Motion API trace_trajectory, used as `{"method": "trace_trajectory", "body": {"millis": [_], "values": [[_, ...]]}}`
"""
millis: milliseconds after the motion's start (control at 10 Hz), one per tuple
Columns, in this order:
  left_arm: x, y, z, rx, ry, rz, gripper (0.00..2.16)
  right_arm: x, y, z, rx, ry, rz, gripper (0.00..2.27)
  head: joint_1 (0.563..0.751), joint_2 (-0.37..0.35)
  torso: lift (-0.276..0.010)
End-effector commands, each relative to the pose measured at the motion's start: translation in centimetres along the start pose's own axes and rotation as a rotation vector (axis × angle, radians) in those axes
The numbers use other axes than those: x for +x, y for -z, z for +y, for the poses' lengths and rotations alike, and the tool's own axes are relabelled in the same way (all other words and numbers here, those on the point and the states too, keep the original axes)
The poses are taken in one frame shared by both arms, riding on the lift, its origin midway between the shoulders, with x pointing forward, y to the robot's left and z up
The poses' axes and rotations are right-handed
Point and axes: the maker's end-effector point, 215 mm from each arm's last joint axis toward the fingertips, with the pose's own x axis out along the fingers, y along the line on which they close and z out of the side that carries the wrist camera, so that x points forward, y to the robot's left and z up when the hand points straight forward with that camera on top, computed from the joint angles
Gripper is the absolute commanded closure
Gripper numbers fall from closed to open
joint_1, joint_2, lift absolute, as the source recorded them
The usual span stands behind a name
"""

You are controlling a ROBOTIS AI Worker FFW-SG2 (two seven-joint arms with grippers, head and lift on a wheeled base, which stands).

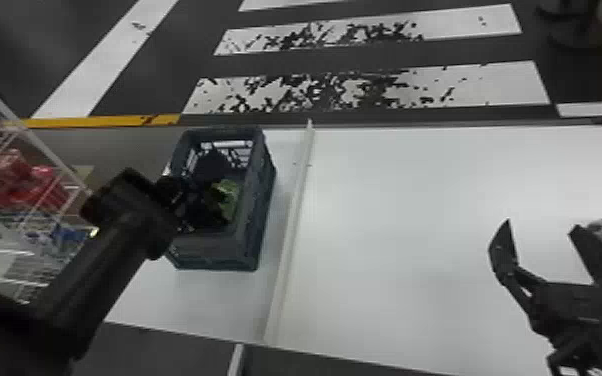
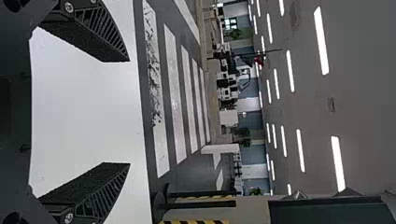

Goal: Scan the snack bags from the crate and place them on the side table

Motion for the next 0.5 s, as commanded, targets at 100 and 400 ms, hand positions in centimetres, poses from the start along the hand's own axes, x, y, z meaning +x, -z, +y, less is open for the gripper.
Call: {"method": "trace_trajectory", "body": {"millis": [100,400], "values": [[0.7,0.7,-0.6,-0.012,0.011,0.021,0.15,-0.1,0.0,0.0,0.003,-0.007,0.002,0.09,0.695,0.226,-0.05],[0.7,1.0,-1.6,-0.004,0.06,0.036,0.64,-0.3,0.1,-0.1,0.008,-0.008,0.002,0.09,0.695,0.225,-0.05]]}}
